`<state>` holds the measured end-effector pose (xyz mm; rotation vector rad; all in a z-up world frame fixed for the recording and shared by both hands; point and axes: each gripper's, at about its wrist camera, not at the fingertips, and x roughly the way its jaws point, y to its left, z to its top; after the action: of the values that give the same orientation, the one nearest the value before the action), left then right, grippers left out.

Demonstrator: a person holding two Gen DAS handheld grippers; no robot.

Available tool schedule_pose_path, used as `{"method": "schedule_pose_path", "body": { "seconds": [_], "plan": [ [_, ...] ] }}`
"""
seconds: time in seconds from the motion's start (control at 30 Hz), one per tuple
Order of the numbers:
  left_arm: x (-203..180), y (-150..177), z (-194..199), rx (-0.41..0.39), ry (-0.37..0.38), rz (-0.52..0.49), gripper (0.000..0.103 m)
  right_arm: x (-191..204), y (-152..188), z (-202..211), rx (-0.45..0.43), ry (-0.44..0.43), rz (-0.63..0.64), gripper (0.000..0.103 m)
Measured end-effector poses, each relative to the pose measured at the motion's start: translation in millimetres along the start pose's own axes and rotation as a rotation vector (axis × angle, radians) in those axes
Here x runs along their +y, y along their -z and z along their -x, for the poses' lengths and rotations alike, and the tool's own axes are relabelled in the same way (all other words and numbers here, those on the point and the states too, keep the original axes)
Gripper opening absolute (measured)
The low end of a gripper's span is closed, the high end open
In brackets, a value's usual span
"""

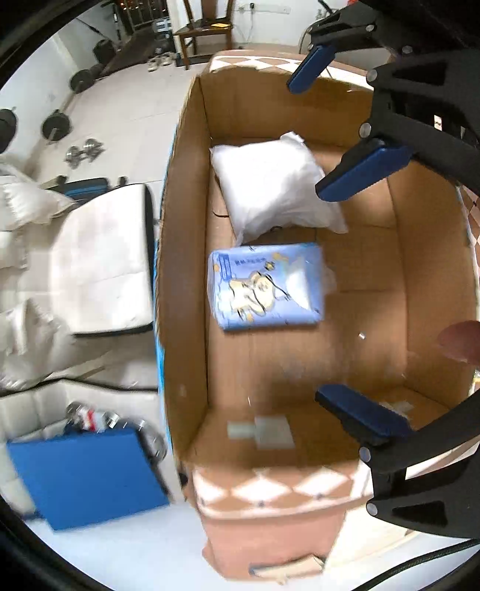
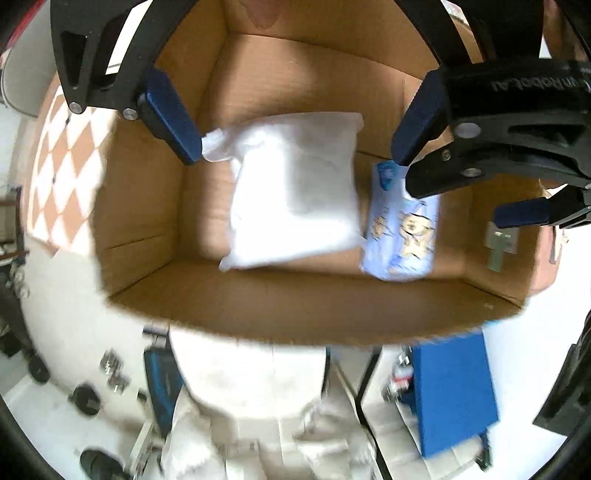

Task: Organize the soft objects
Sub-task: 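Carry both held packs into the cardboard box and open both tools, then grasp the green snack bag with the left tool while the right tool grasps the lavender sock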

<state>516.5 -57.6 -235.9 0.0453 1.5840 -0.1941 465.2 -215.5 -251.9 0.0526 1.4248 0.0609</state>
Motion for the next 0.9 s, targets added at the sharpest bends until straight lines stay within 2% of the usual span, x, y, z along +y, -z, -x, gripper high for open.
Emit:
{"method": "schedule_pose_path", "body": {
  "seconds": [0.07, 0.17, 0.23, 0.3, 0.37, 0.43, 0.5, 0.53, 0.57, 0.6, 0.67, 0.7, 0.83, 0.9],
  "plan": [
    [7, 26, 25, -0.051, -0.011, 0.011, 0.101, 7, 13, 24, -0.033, 0.016, 0.017, 0.103],
    [23, 68, 49, -0.115, -0.041, 0.048, 0.101, 12, 41, 54, -0.047, -0.020, 0.001, 0.103],
    [41, 109, 58, -0.138, -0.055, 0.114, 0.101, 10, 69, 73, -0.044, -0.058, -0.050, 0.103],
    [70, 137, 45, -0.138, -0.072, 0.185, 0.101, 15, 105, 89, -0.048, -0.088, -0.083, 0.103],
    [95, 175, 26, -0.082, -0.079, 0.274, 0.101, 28, 137, 94, -0.040, -0.077, -0.090, 0.103],
    [118, 203, -8, 0.022, -0.002, 0.367, 0.101, 37, 164, 90, -0.024, -0.081, -0.098, 0.103],
    [138, 225, -47, 0.141, 0.076, 0.464, 0.083, 47, 191, 76, 0.021, -0.109, -0.120, 0.103],
    [144, 233, -62, 0.181, 0.103, 0.497, 0.068, 52, 203, 65, 0.056, -0.133, -0.131, 0.103],
    [150, 240, -78, 0.219, 0.119, 0.529, 0.063, 55, 209, 57, 0.078, -0.142, -0.137, 0.101],
    [154, 245, -90, 0.241, 0.145, 0.556, 0.063, 59, 216, 44, 0.109, -0.144, -0.144, 0.094],
    [157, 250, -105, 0.257, 0.179, 0.596, 0.063, 67, 225, 22, 0.151, -0.124, -0.152, 0.080],
    [159, 252, -110, 0.261, 0.188, 0.619, 0.063, 69, 229, 11, 0.166, -0.112, -0.161, 0.078],
    [160, 252, -126, 0.262, 0.223, 0.675, 0.063, 73, 233, -14, 0.199, -0.091, -0.200, 0.075],
    [159, 251, -129, 0.252, 0.203, 0.666, 0.058, 73, 232, -25, 0.218, -0.087, -0.214, 0.073]
  ]
}}
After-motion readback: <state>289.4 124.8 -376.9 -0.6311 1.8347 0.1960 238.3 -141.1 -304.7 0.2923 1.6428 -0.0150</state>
